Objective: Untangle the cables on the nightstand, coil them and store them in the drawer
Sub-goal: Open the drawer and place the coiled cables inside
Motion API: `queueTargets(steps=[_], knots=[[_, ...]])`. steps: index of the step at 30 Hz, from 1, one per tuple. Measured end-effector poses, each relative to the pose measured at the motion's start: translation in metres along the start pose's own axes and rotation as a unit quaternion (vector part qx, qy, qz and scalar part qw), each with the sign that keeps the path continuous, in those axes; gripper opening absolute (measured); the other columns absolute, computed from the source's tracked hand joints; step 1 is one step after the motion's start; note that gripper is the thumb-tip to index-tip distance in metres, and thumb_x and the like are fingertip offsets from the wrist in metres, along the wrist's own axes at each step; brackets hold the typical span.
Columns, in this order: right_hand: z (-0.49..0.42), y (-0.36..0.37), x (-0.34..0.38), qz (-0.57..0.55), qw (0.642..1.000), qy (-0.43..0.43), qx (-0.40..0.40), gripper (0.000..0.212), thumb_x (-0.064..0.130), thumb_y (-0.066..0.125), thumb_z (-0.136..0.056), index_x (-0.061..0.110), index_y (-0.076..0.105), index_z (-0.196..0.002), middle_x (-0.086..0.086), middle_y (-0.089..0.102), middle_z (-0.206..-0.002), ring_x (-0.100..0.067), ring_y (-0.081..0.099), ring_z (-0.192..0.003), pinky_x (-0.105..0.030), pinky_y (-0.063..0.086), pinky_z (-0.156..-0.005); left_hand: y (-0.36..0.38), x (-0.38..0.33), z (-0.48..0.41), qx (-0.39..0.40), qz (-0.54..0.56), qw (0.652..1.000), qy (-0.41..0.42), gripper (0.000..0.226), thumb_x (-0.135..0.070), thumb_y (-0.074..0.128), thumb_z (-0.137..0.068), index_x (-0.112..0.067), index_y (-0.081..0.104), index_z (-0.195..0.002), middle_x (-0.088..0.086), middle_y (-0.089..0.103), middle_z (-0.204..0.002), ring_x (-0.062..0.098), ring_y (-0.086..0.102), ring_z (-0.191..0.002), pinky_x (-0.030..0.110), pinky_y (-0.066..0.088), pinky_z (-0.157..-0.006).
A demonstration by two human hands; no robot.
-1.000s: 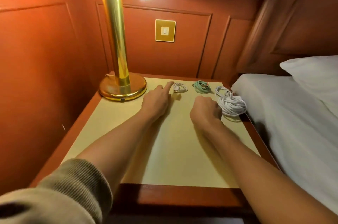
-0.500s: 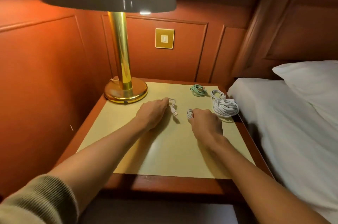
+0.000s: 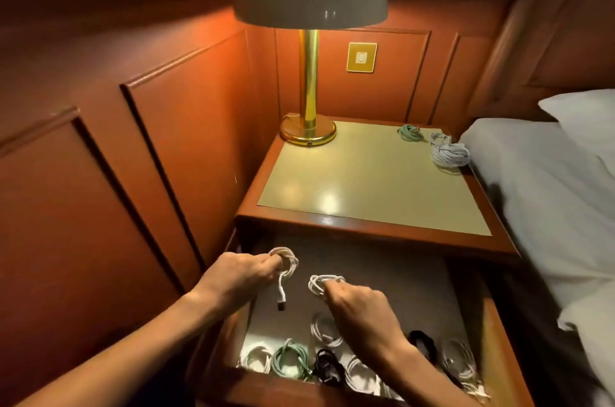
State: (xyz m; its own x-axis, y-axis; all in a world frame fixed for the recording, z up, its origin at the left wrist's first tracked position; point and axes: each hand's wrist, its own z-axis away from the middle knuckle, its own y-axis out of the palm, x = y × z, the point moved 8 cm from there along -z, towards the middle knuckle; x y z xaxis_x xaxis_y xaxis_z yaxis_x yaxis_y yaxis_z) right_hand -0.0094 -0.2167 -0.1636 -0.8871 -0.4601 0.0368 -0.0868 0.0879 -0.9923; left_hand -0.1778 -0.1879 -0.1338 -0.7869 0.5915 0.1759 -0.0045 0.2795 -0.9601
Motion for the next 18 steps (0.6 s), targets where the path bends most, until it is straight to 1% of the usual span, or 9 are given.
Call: queueTargets(steps=[2,4,6,7,9,10,11,14,18], knots=[[0.0,0.027,0.022,0.006,0.999,-0.013,0.046,0.042,0.022,0.086,-0.054,0.027,0.052,-0.079,0.005,0.058,-0.054,-0.017,0.056,-0.039,-0.029,0.021,-0.035,0.016,-0.005,0.017,0.034,-0.033,0.998,0.031,0.005,-0.03,0.052,-0.078,-0.03,0.052,-0.083,-0.011,0.057,-0.055,0.009,0.054,-0.036,0.019,0.028,-0.034],[-0.003,0.04,0.041,0.04,0.997,-0.033,0.061,0.042,0.023,0.088,-0.052,0.025,0.054,-0.077,0.003,0.061,-0.056,-0.018,0.06,-0.043,-0.028,0.02,-0.039,0.039,-0.004,0.025,0.098,-0.045,0.993,0.041,0.011,-0.037,0.065,-0.068,-0.032,0.059,-0.075,-0.012,0.059,-0.055,0.008,0.057,-0.038,0.02,0.035,-0.04],[-0.008,0.048,0.055,0.026,0.996,-0.04,0.078,0.018,0.018,0.072,-0.078,0.017,0.059,-0.091,-0.006,0.071,-0.08,-0.032,0.07,-0.071,-0.034,0.032,-0.05,0.049,-0.01,0.024,0.158,-0.076,0.983,0.053,0.018,-0.045,0.075,-0.058,-0.032,0.063,-0.064,-0.013,0.06,-0.055,0.008,0.059,-0.042,0.024,0.042,-0.049],[-0.01,0.058,0.058,0.019,0.993,-0.036,0.107,0.012,0.015,0.061,-0.087,0.013,0.059,-0.099,-0.013,0.071,-0.093,-0.039,0.069,-0.085,-0.039,0.036,-0.057,0.046,-0.015,0.021,0.171,-0.097,0.979,0.053,0.018,-0.046,0.077,-0.06,-0.031,0.067,-0.062,-0.012,0.063,-0.058,0.009,0.062,-0.049,0.027,0.045,-0.058],[-0.011,0.069,0.064,0.008,0.988,-0.037,0.152,0.013,0.014,0.058,-0.089,0.013,0.06,-0.102,-0.016,0.07,-0.103,-0.042,0.067,-0.096,-0.042,0.042,-0.065,0.041,-0.028,0.017,0.219,-0.099,0.969,0.054,0.013,-0.034,0.067,-0.082,-0.023,0.075,-0.082,-0.004,0.073,-0.084,0.02,0.067,-0.082,0.038,0.042,-0.09],[-0.012,0.07,0.065,0.002,0.986,-0.035,0.161,0.014,0.015,0.06,-0.087,0.015,0.061,-0.101,-0.015,0.07,-0.103,-0.042,0.066,-0.097,-0.042,0.046,-0.068,0.045,-0.031,0.018,0.257,-0.086,0.962,0.038,0.02,-0.026,0.057,-0.091,-0.017,0.074,-0.096,0.004,0.073,-0.1,0.026,0.064,-0.097,0.042,0.033,-0.104],[-0.012,0.069,0.066,-0.008,0.985,-0.031,0.169,0.015,0.015,0.062,-0.086,0.016,0.063,-0.1,-0.014,0.07,-0.103,-0.041,0.066,-0.098,-0.042,0.049,-0.072,0.049,-0.029,0.02,0.291,-0.079,0.953,0.018,0.024,-0.022,0.053,-0.094,-0.013,0.073,-0.103,0.008,0.072,-0.108,0.03,0.061,-0.106,0.045,0.024,-0.111],[-0.015,0.067,0.064,-0.032,0.983,-0.028,0.178,0.017,0.021,0.064,-0.088,0.019,0.068,-0.105,-0.014,0.07,-0.104,-0.04,0.065,-0.1,-0.041,0.051,-0.077,0.053,-0.026,0.02,0.314,-0.086,0.946,-0.006,0.023,-0.024,0.056,-0.094,-0.011,0.073,-0.104,0.009,0.072,-0.109,0.03,0.059,-0.11,0.044,0.017,-0.115],[-0.016,0.054,0.054,-0.084,0.98,-0.039,0.177,0.031,0.029,0.062,-0.092,0.034,0.064,-0.123,-0.012,0.069,-0.111,-0.037,0.065,-0.103,-0.042,0.052,-0.082,0.05,-0.027,0.013,0.344,-0.068,0.936,0.01,0.021,-0.027,0.064,-0.092,-0.016,0.074,-0.106,0.007,0.073,-0.109,0.027,0.062,-0.112,0.043,0.026,-0.11]])
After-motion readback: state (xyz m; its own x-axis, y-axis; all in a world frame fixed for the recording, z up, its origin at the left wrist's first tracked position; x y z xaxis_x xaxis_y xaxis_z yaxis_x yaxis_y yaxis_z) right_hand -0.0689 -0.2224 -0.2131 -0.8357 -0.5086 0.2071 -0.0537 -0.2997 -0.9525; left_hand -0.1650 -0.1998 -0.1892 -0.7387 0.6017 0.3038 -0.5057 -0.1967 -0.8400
